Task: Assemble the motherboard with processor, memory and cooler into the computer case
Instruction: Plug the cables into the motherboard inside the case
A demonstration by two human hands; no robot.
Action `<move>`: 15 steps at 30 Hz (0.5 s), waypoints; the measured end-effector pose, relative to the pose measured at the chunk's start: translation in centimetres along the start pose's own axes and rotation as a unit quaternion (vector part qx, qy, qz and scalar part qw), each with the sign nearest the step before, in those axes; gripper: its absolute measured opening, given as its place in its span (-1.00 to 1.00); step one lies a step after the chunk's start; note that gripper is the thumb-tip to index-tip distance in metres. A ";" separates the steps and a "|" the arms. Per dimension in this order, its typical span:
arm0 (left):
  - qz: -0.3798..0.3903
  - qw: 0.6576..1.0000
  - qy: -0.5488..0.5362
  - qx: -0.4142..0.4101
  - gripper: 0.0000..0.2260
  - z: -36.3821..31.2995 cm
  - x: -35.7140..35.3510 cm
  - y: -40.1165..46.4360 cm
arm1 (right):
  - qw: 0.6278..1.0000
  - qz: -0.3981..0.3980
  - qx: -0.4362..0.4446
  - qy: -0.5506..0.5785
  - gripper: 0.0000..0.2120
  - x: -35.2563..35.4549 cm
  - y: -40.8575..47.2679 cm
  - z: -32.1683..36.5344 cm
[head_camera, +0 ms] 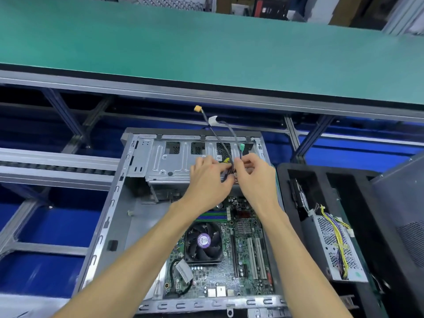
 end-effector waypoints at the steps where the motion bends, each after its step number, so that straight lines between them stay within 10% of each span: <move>1: 0.007 1.000 -0.021 -0.004 -0.64 -0.2 0.0 0.1 | 1.000 -0.005 -0.004 -0.001 -0.91 0.1 0.1 0.0; 9: 0.012 0.921 -0.380 0.089 -0.66 1.1 1.4 -0.7 | 0.988 0.015 -0.009 0.151 -0.89 1.0 0.0 0.3; 15: -0.022 0.907 -0.406 0.109 -0.81 1.7 1.9 -0.4 | 0.977 0.056 -0.003 0.206 -0.84 0.0 -0.3 1.0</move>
Point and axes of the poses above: each hand's wrist, its own y-axis towards the middle knuckle, its own x-axis out of the back of the hand, z = x × y, the point moved 8 cm from there along y, towards the middle knuckle, and after that the axes turned 4 degrees about -z, right-handed, at the moved point
